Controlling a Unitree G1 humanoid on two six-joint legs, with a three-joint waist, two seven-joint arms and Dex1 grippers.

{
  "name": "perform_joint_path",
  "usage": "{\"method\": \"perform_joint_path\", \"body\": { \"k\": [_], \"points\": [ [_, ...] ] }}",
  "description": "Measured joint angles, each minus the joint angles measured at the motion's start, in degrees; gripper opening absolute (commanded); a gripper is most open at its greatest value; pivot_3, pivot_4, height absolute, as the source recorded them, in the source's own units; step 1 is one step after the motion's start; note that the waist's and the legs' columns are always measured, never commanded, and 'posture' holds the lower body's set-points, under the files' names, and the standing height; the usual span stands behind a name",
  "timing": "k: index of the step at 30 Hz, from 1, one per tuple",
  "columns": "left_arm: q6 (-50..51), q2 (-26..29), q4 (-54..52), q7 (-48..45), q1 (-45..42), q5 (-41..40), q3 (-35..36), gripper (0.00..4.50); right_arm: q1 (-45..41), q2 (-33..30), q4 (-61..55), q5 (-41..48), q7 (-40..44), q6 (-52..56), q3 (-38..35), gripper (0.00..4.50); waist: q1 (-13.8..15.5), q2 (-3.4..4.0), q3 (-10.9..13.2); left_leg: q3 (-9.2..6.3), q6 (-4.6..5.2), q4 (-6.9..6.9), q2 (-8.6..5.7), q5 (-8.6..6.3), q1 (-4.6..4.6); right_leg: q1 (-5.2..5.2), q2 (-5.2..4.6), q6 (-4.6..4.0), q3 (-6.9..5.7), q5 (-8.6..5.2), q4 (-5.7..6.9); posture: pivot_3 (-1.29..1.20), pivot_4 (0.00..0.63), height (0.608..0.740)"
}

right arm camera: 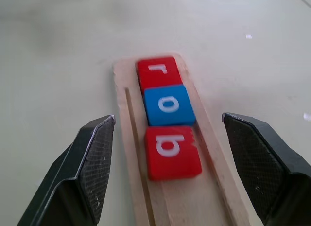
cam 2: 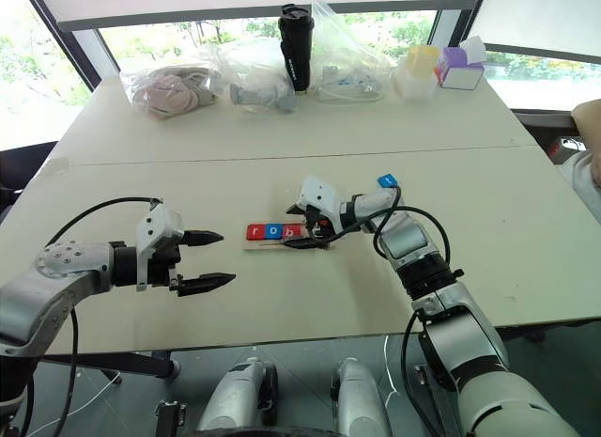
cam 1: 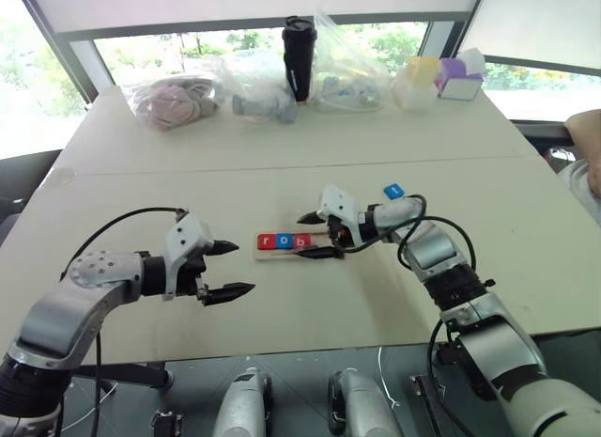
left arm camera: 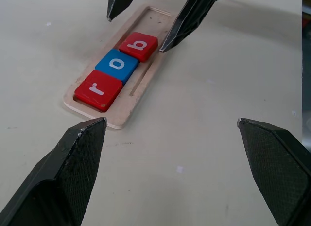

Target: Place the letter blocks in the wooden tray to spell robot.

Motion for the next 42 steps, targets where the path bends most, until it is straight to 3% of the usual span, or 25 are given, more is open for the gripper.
{"method": "perform_joint_path", "body": {
  "k": [19, 25, 35, 39, 42],
  "points": [
    [-0.04, -0.72, -0.01, 0.23, 0.01, 0.12, -0.06, 4.5, -2.57, 2.24, 8.88, -3.01, -2.99, -6.95, 0.36, 3.64, -0.89, 0.0, 0.0, 0.01, 0.0, -0.01, 0.0, 0.0, 0.01, 0.0, 0.01, 0.07, 0.06, 0.04, 0.01, 0.0, 0.15, 0.74],
    [-0.21, -0.72, 0.02, 0.22, 0.25, 0.22, -0.07, 4.5, -1.43, -0.03, -2.06, 1.8, -0.8, -2.95, -3.74, 3.64, -0.72, 0.0, 0.0, 0.02, 0.0, -0.01, 0.0, 0.0, 0.01, 0.01, 0.0, 0.07, 0.07, 0.04, 0.01, 0.0, 0.15, 0.74],
    [-0.62, -0.38, 0.32, -0.71, 0.39, 0.12, 0.29, 4.5, 9.9, -18.52, -19.79, 4.04, -6.95, 4.31, -18.14, 3.64, -0.48, 0.0, 0.0, 0.08, -0.01, -0.01, -0.02, -0.01, 0.01, -0.01, -0.03, -0.1, 0.12, -0.07, -0.04, 0.0, 0.15, 0.74],
    [-0.58, -0.95, 0.54, -0.8, -0.86, -0.38, 0.71, 4.5, 15.69, -19.08, -27.96, 7.1, -13.94, 18.24, -25.31, 3.64, -0.85, -0.02, -0.01, 0.11, 0.0, -0.02, 0.02, -0.01, 0.12, 0.0, 0.0, -0.1, 0.19, -0.05, 0.02, 0.0, 0.15, 0.74],
    [-0.37, -2.31, 0.57, -0.63, -1.86, -1.45, 1.0, 4.5, 19.5, -16.36, -33.19, 8.29, -19.03, 25.79, -25.96, 3.64, -0.88, -0.02, -0.01, 0.11, 0.0, -0.03, 0.03, -0.01, 0.2, 0.03, 0.03, -0.12, 0.21, -0.04, 0.05, 0.0, 0.15, 0.74]
  ]
}}
